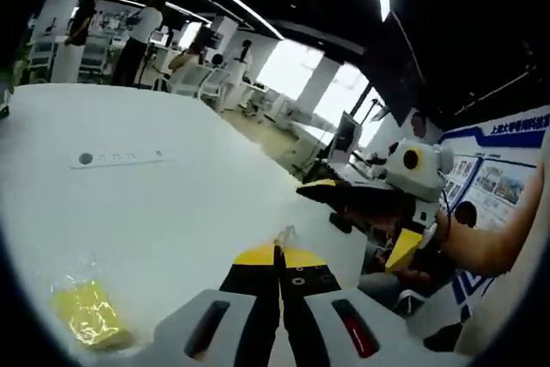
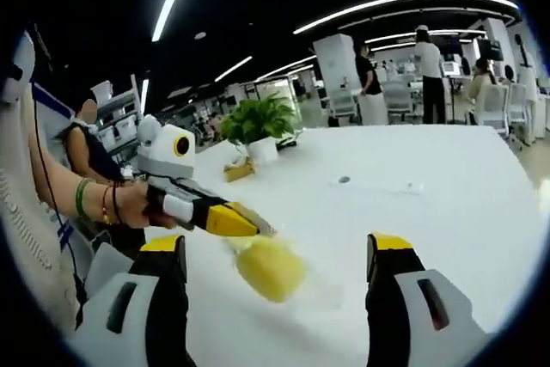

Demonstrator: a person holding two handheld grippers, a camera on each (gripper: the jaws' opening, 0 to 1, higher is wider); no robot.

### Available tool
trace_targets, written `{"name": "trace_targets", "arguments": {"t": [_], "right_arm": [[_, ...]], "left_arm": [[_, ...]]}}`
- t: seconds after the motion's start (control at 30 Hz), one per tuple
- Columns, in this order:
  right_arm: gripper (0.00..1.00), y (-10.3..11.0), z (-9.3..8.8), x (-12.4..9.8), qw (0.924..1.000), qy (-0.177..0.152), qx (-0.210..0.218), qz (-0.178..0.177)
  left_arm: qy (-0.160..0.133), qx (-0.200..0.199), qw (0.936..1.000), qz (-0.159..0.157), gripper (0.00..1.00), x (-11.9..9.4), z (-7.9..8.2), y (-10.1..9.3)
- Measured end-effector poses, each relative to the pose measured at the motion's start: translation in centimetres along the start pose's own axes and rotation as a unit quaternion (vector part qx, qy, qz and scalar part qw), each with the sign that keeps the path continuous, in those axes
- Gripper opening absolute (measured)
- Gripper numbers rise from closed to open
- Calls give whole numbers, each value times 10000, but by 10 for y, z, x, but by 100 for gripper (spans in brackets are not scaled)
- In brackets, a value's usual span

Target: Compare the silicone blocks by pressing each to a similar depth, holding the contact briefly, and releasing to observe deformation and rebound differences across the visible hardness samples.

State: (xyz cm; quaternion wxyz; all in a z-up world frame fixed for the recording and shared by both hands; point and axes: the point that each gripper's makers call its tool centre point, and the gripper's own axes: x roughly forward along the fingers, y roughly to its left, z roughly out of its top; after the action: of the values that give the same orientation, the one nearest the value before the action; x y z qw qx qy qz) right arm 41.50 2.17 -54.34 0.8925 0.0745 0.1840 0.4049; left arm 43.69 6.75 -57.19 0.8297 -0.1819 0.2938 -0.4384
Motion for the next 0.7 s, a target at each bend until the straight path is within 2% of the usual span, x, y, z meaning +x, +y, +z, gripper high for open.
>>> {"name": "trace_targets", "arguments": {"t": [0.1, 0.2, 0.27, 0.33, 0.4, 0.47, 0.57, 0.6, 0.7], "right_arm": [[75, -3, -13, -5, 9997, -39, 190, -175], [77, 4, -23, -6, 9977, -101, 670, -53], [77, 4, -29, -9, 9978, -63, 659, -71], [76, 5, -33, -10, 9976, -26, 694, -80], [75, 4, -39, -11, 9975, 13, 694, -106], [74, 2, -45, -12, 9967, 52, 803, -121], [73, -1, -48, -11, 9965, 98, 824, -133], [73, -2, -50, -11, 9962, 117, 859, -119], [72, -4, -52, -10, 9959, 144, 881, -107]], "left_arm": [[33, -235, 9997, 99, 0, 12, -9, 12], [-2, -547, 9983, 222, 0, 21, -13, 29], [-169, -937, 9945, 434, 0, 25, -10, 45], [-211, -995, 9935, 521, 0, 29, -10, 56], [-254, -1393, 9869, 768, 0, 32, -13, 74], [-261, -1584, 9807, 1119, 0, 33, -17, 94], [-307, -1678, 9782, 1184, 0, 37, -20, 107], [-311, -1818, 9749, 1244, 0, 39, -23, 114], [-247, -1930, 9715, 1352, 0, 44, -30, 127]]}}
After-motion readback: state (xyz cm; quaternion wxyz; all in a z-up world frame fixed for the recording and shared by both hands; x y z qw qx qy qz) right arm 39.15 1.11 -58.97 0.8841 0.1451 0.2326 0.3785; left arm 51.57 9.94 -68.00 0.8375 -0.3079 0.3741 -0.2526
